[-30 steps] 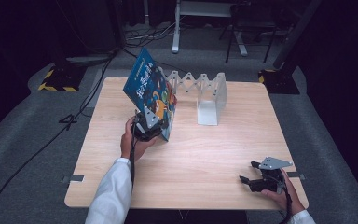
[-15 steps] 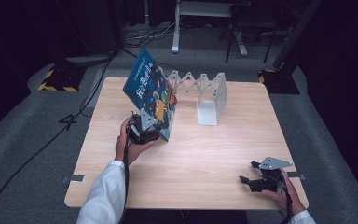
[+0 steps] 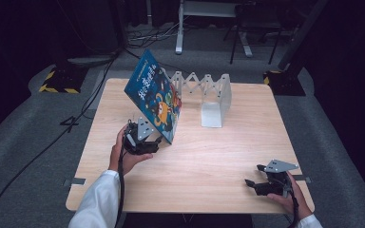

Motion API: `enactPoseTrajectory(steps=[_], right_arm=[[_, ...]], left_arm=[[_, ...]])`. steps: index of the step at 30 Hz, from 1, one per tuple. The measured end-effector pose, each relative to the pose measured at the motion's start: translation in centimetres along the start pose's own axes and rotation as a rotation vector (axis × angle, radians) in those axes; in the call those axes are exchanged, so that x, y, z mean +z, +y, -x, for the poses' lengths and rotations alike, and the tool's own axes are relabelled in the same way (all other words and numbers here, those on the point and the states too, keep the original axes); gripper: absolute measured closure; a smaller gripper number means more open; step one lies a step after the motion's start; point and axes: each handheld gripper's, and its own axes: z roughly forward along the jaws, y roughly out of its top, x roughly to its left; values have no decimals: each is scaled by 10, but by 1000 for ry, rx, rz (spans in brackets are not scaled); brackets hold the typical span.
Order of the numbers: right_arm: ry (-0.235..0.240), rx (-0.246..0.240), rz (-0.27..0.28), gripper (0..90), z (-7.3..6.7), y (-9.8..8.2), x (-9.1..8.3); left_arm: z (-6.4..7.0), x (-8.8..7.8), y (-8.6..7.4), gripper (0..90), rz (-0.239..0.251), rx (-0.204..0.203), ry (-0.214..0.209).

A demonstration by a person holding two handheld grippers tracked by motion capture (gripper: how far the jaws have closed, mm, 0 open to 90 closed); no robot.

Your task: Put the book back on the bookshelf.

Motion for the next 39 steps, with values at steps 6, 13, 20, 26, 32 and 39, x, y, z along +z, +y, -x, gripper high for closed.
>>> enactPoseTrajectory(steps=[6, 13, 20, 26, 32, 39], right_arm=[[-18, -7, 3, 202, 0, 2, -4], [-59, -31, 1, 202, -1, 5, -11], [-97, -40, -8, 203, -3, -1, -17], [-120, -13, -4, 204, 2, -13, -26], [-156, 24, 0, 205, 10, -23, -35], [-190, 64, -3, 205, 18, -36, -43]], left_arm=[[4, -6, -7, 203, -36, 39, -1], [14, -17, -22, 175, -79, 127, 17], [20, -29, -36, 175, -91, 147, 3], [27, -32, -54, 172, -146, 160, -28], [26, -36, -71, 174, -203, 152, -50], [22, -47, -90, 172, -222, 130, -48]])
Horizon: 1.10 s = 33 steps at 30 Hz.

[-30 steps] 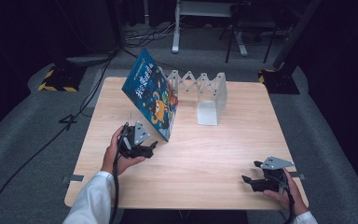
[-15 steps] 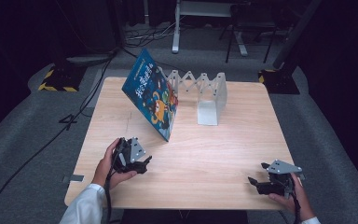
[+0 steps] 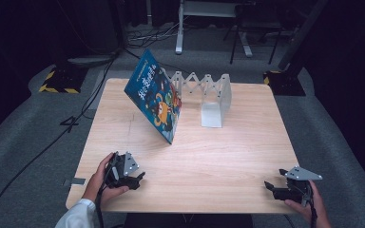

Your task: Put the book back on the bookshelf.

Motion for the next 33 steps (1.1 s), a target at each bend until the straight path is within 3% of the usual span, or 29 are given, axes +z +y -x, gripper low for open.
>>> enactPoseTrajectory(steps=[12, 15, 19, 20, 21, 22, 24, 33], right_arm=[[-28, 101, 11, 212, 14, -15, -6], [-25, 121, 18, 214, 17, -18, -7], [-23, 146, 15, 210, 20, -20, -7], [-23, 146, 15, 210, 20, -20, -7], [-22, 151, 12, 203, 21, -20, -6], [-19, 151, 15, 201, 22, -20, -5], [-22, 152, 19, 202, 22, -20, -5], [-40, 170, 29, 198, 22, -21, -4]], left_arm=[[-8, -9, -31, 171, -1, -99, -18], [-14, -11, -41, 171, 16, -162, -33], [-19, -12, -50, 171, 2, -205, -23], [-21, -12, -53, 172, 7, -228, -34], [-26, -13, -59, 172, 13, -276, -53], [-26, -13, -59, 172, 13, -276, -53], [-30, -14, -66, 172, 21, -342, -93], [-34, -19, -74, 174, 21, -348, -81]])
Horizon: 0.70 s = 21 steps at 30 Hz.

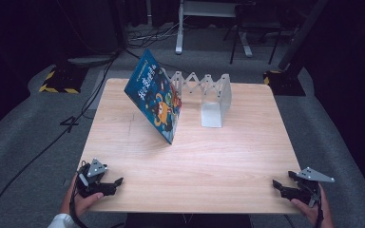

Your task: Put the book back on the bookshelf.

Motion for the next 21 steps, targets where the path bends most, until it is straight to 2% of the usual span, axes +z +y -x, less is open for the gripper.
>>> enactPoseTrajectory(steps=[21], right_arm=[[-5, 5, 1, 202, 0, 0, 0]], left_arm=[[1, 0, -1, 174, 3, -9, 11]])
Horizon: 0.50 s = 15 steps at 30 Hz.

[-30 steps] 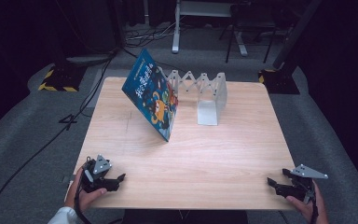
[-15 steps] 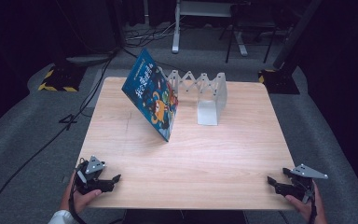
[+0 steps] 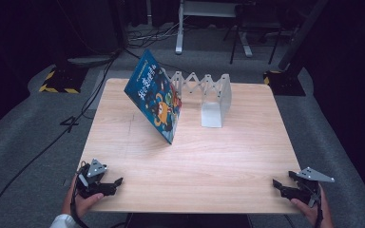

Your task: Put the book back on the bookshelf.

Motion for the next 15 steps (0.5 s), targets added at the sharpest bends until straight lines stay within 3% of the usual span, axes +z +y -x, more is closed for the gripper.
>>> enactPoseTrajectory(steps=[6, 15], right_arm=[[-1, 10, 2, 205, 1, -1, -1], [3, 15, 8, 205, 2, -1, -1]], left_arm=[[0, 0, 0, 173, -1, -1, 1], [-1, 0, 0, 172, 0, -34, 27]])
